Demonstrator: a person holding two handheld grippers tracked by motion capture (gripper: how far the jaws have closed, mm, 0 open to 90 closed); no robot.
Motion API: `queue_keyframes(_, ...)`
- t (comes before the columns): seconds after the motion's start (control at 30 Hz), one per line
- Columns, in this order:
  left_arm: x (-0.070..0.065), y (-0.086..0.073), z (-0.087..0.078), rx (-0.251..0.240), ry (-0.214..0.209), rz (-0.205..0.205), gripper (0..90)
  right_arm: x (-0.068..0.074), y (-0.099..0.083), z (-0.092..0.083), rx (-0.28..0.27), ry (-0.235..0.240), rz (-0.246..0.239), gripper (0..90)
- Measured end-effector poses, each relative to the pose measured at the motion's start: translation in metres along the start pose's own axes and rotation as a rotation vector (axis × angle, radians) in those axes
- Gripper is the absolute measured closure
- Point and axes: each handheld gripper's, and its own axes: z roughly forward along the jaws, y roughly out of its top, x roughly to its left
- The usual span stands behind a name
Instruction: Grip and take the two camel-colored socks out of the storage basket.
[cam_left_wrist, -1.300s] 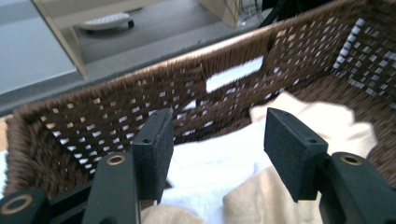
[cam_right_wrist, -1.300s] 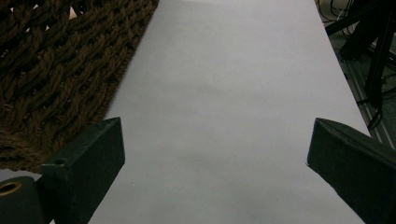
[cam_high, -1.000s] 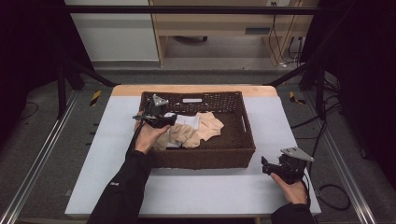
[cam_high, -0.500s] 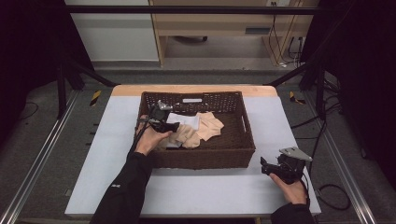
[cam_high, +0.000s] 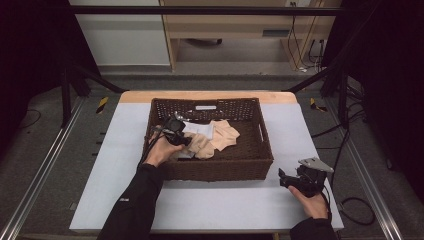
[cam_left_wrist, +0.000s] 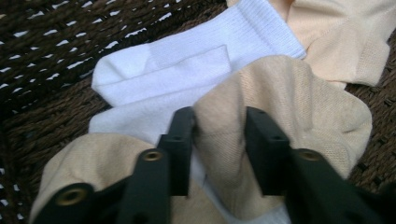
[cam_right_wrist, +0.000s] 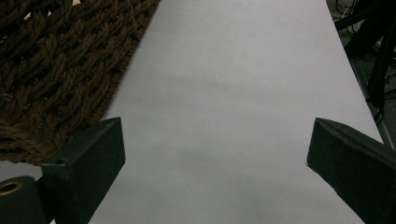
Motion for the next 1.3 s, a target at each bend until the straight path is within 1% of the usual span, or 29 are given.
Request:
queue_keyframes(0.03, 0.000, 0.000, -0.001, -0.001, -0.004, -0.003, 69.2, 0.000, 0.000, 0.000, -0.001, 0.000, 0.000, 4.6)
queue_keyframes(0.13, 0.000, 0.000, -0.003, 0.007, -0.010, -0.004, 77.5, 0.000, 0.000, 0.000, -0.001, 0.000, 0.001, 4.6)
queue_keyframes(0.17, -0.001, 0.001, -0.003, 0.010, -0.023, -0.007, 80.0, 0.000, 0.000, 0.000, -0.001, 0.001, 0.003, 4.6)
queue_keyframes(0.2, -0.001, 0.001, -0.003, 0.010, -0.023, -0.007, 81.3, 0.000, 0.000, 0.000, -0.001, 0.001, 0.003, 4.6)
queue_keyframes(0.3, -0.001, 0.001, -0.008, -0.020, -0.037, -0.008, 83.2, -0.001, 0.000, -0.001, -0.001, 0.000, 0.006, 4.6)
queue_keyframes(0.37, -0.001, 0.000, -0.011, -0.064, -0.053, -0.020, 83.5, -0.001, 0.000, -0.001, -0.002, -0.002, 0.006, 4.6)
queue_keyframes(0.43, 0.000, 0.000, -0.016, -0.103, -0.065, -0.020, 83.7, -0.001, 0.000, -0.002, -0.004, -0.001, 0.006, 4.6)
queue_keyframes(0.47, 0.000, 0.000, -0.016, -0.103, -0.065, -0.020, 83.8, -0.001, 0.000, -0.001, -0.002, 0.000, 0.007, 4.6)
queue_keyframes(0.5, 0.002, -0.001, -0.020, -0.149, -0.074, -0.025, 83.9, -0.001, 0.000, -0.001, -0.001, -0.001, 0.006, 4.6)
queue_keyframes(0.57, 0.002, -0.001, -0.023, -0.195, -0.081, -0.036, 84.0, -0.001, 0.000, -0.001, -0.002, -0.002, 0.006, 4.6)
queue_keyframes(0.63, 0.003, 0.000, -0.027, -0.238, -0.077, -0.043, 84.0, -0.002, 0.000, -0.002, -0.006, -0.003, 0.007, 4.6)
queue_keyframes(0.7, 0.002, 0.001, -0.031, -0.276, -0.070, -0.034, 84.0, -0.002, 0.000, -0.002, -0.008, -0.006, 0.009, 4.6)
queue_keyframes(0.73, 0.002, 0.001, -0.031, -0.276, -0.070, -0.034, 84.0, -0.002, 0.000, -0.002, -0.008, -0.006, 0.009, 4.6)
queue_keyframes(0.77, 0.000, 0.001, -0.035, -0.318, -0.076, -0.023, 84.0, -0.002, 0.000, -0.003, -0.008, -0.005, 0.013, 4.6)
queue_keyframes(0.83, -0.001, 0.002, -0.040, -0.359, -0.080, -0.026, 84.1, -0.002, 0.000, -0.002, -0.007, -0.004, 0.013, 4.6)
queue_keyframes(0.93, -0.003, 0.004, -0.049, -0.410, -0.100, -0.042, 84.1, -0.002, 0.000, -0.002, -0.005, -0.003, 0.007, 4.6)
queue_keyframes(0.97, -0.004, 0.004, -0.052, -0.429, -0.100, -0.042, 84.1, -0.002, 0.000, -0.002, -0.007, -0.003, 0.006, 4.7)
queue_keyframes(1.0, -0.004, 0.004, -0.052, -0.429, -0.100, -0.042, 84.1, -0.002, 0.000, -0.002, -0.007, -0.003, 0.006, 4.7)
queue_keyframes(1.03, -0.007, 0.006, -0.059, -0.456, -0.099, -0.043, 84.1, -0.002, 0.000, -0.003, -0.007, -0.004, 0.008, 4.7)
queue_keyframes(1.07, -0.009, 0.008, -0.063, -0.472, -0.098, -0.042, 84.2, -0.002, 0.000, -0.003, -0.007, -0.003, 0.013, 4.7)
queue_keyframes(1.1, -0.009, 0.008, -0.063, -0.472, -0.098, -0.042, 84.2, -0.002, 0.000, -0.003, -0.007, -0.003, 0.013, 4.7)
queue_keyframes(1.13, -0.011, 0.010, -0.070, -0.496, -0.097, -0.037, 84.3, -0.002, 0.000, -0.003, -0.006, -0.003, 0.013, 4.7)
queue_keyframes(1.2, -0.013, 0.012, -0.077, -0.523, -0.091, -0.035, 84.4, -0.002, 0.000, -0.002, -0.004, -0.003, 0.014, 4.7)
queue_keyframes(1.3, -0.016, 0.014, -0.090, -0.572, -0.103, -0.050, 84.4, -0.002, 0.000, -0.003, -0.004, -0.004, 0.013, 4.7)
